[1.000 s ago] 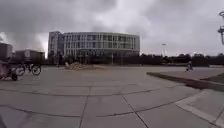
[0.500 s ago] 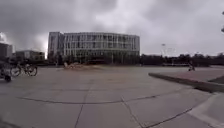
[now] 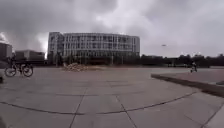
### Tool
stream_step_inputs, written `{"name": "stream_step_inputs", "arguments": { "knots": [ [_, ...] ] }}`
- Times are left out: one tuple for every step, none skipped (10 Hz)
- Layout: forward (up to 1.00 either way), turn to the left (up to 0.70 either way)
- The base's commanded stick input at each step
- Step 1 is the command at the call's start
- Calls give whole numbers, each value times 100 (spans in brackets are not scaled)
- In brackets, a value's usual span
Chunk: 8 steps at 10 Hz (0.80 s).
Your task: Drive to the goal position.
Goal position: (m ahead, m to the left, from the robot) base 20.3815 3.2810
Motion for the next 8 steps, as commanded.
{"name": "stream_step_inputs", "arguments": {
  "knots": [
    [67, -3],
    [67, -3],
    [67, -3],
    [67, -3],
    [67, -3],
    [67, -3],
    [67, -3],
    [67, -2]
  ]
}}
